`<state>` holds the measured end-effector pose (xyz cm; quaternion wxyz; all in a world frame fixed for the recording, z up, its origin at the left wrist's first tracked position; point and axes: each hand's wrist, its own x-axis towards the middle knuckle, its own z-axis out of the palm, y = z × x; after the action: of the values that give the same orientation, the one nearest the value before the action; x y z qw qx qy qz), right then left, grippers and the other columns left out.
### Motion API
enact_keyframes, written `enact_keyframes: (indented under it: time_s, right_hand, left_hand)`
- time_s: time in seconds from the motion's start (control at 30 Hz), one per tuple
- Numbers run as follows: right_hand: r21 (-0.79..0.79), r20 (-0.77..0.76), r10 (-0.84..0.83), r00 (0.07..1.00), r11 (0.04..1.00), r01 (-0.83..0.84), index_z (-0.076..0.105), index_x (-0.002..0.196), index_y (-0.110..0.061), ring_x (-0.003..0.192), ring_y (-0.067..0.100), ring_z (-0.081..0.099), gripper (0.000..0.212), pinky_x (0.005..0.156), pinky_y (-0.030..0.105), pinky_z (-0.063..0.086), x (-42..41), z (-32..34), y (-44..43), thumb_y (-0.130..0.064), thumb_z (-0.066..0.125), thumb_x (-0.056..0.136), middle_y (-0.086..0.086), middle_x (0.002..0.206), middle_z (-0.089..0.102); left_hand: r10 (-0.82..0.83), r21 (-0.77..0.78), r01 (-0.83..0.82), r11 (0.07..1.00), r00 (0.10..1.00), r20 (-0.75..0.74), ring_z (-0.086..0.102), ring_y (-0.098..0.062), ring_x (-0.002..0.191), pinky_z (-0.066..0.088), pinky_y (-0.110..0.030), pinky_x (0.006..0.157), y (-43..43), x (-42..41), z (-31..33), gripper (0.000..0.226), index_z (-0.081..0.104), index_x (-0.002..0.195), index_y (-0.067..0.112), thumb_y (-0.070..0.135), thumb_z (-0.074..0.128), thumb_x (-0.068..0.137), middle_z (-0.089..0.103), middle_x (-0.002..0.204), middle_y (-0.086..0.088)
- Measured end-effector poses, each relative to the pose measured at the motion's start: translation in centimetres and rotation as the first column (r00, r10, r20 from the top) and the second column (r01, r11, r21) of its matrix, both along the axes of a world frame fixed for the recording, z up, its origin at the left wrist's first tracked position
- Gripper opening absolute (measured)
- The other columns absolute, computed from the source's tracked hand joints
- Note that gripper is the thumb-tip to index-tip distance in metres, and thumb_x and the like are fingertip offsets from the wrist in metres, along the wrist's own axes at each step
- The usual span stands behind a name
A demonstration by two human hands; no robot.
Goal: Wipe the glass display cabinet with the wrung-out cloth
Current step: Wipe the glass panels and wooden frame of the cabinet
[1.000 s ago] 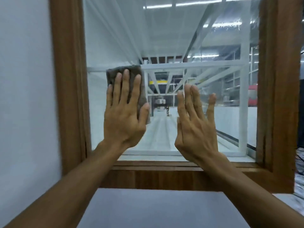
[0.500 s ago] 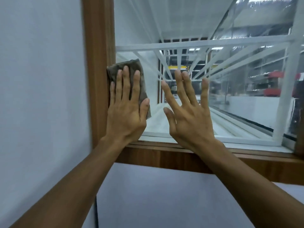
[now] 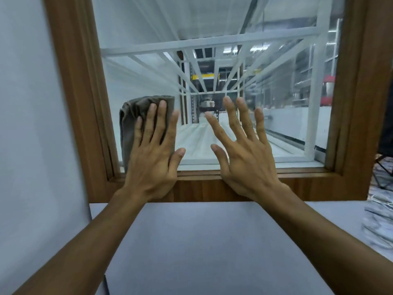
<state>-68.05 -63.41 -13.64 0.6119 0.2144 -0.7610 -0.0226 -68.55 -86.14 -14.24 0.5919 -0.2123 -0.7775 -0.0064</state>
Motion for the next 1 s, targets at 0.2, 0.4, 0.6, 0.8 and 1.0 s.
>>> enact_keyframes:
  time_s: [0.2, 0.4, 0.6, 0.8, 1.0]
  right_hand:
    - [0.045, 0.012, -0.019, 1.0, 0.999, 0.019, 0.014, 0.165, -0.026, 0.16, 0.031, -0.001, 0.065, 0.127, 0.055, -0.011, -0.1, 0.2, 1.2, -0.043, 0.037, 0.107, 0.012, 0.173, 0.002]
    - [0.026, 0.014, 0.012, 1.0, 1.0, -0.012, 0.01, 0.165, -0.021, 0.159, 0.033, -0.004, 0.066, 0.123, 0.067, -0.007, -0.4, 0.9, -2.9, -0.039, 0.033, 0.107, 0.018, 0.171, -0.002]
    - [0.07, -0.003, 0.047, 0.999, 0.996, -0.047, 0.015, 0.165, -0.02, 0.159, 0.033, 0.0, 0.063, 0.124, 0.066, -0.004, -1.3, 2.7, -7.4, -0.034, 0.029, 0.105, 0.018, 0.171, 0.003]
    - [0.098, -0.053, 0.041, 0.998, 0.995, -0.035, 0.016, 0.165, -0.019, 0.159, 0.032, 0.001, 0.06, 0.124, 0.065, -0.003, -1.7, 2.2, -6.9, -0.034, 0.032, 0.109, 0.017, 0.171, 0.005]
    - [0.009, -0.068, 0.101, 0.993, 0.995, -0.101, 0.025, 0.162, -0.014, 0.158, 0.032, 0.012, 0.061, 0.127, 0.058, 0.001, -1.3, 2.1, -4.3, -0.027, 0.032, 0.103, 0.016, 0.17, 0.016]
  left_hand:
    - [0.024, 0.224, -0.019, 0.974, 0.999, -0.021, -0.017, -0.028, 0.158, -0.007, -0.051, 0.129, -2.0, -0.2, 0.5, 0.079, 0.01, 0.166, 0.017, 0.049, 0.041, 0.101, -0.007, 0.171, -0.024]
    - [0.026, 0.339, -0.021, 0.941, 1.0, -0.011, -0.012, -0.038, 0.159, -0.006, -0.054, 0.128, 0.3, -0.1, 0.6, 0.076, 0.013, 0.166, 0.018, 0.045, 0.043, 0.103, -0.007, 0.172, -0.021]
    - [0.055, 0.298, -0.046, 0.953, 0.998, -0.022, -0.01, -0.033, 0.16, -0.005, -0.053, 0.129, -0.3, -0.2, 0.4, 0.073, 0.011, 0.167, 0.019, 0.051, 0.038, 0.106, -0.004, 0.173, -0.017]
    - [0.001, 0.412, 0.005, 0.911, 1.0, -0.015, -0.014, -0.031, 0.16, -0.003, -0.055, 0.128, -1.0, -0.3, 0.4, 0.075, 0.01, 0.167, 0.024, 0.048, 0.042, 0.104, -0.008, 0.173, -0.014]
    - [-0.02, 0.206, 0.029, 0.978, 0.999, -0.045, -0.007, -0.037, 0.16, -0.001, -0.056, 0.129, 3.4, -0.4, 1.1, 0.068, 0.011, 0.165, 0.011, 0.04, 0.033, 0.108, -0.001, 0.172, -0.023]
